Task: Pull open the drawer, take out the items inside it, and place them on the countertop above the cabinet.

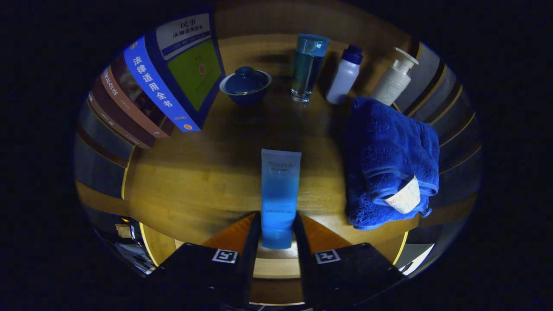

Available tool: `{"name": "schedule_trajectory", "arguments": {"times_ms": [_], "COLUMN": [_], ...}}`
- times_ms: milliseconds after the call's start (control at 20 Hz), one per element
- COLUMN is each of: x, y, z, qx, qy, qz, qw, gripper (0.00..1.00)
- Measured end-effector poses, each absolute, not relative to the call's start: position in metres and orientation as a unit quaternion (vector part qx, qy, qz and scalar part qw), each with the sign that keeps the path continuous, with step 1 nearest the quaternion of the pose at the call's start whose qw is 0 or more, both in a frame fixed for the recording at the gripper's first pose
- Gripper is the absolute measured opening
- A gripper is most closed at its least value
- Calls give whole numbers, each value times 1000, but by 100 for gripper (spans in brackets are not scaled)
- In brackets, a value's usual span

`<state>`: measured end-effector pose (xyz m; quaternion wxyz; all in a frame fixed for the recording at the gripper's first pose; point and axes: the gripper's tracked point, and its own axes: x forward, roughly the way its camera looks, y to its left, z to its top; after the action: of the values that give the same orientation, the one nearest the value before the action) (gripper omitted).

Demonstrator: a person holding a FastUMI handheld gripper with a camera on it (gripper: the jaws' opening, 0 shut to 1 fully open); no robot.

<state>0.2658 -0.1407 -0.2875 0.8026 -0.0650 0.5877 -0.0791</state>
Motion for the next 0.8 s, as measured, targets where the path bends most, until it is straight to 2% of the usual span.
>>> {"name": "schedule_trajectory", "arguments": {"times_ms": [200, 500, 800], "x": [263, 239, 176], "y": [-134, -110, -86], "z": [-272, -221, -167], "qx": [-61, -39, -35], "qy": [566, 488, 384], "qz": [-65, -25, 32], "qw": [820, 872, 922], "gripper": [98, 100, 100]}}
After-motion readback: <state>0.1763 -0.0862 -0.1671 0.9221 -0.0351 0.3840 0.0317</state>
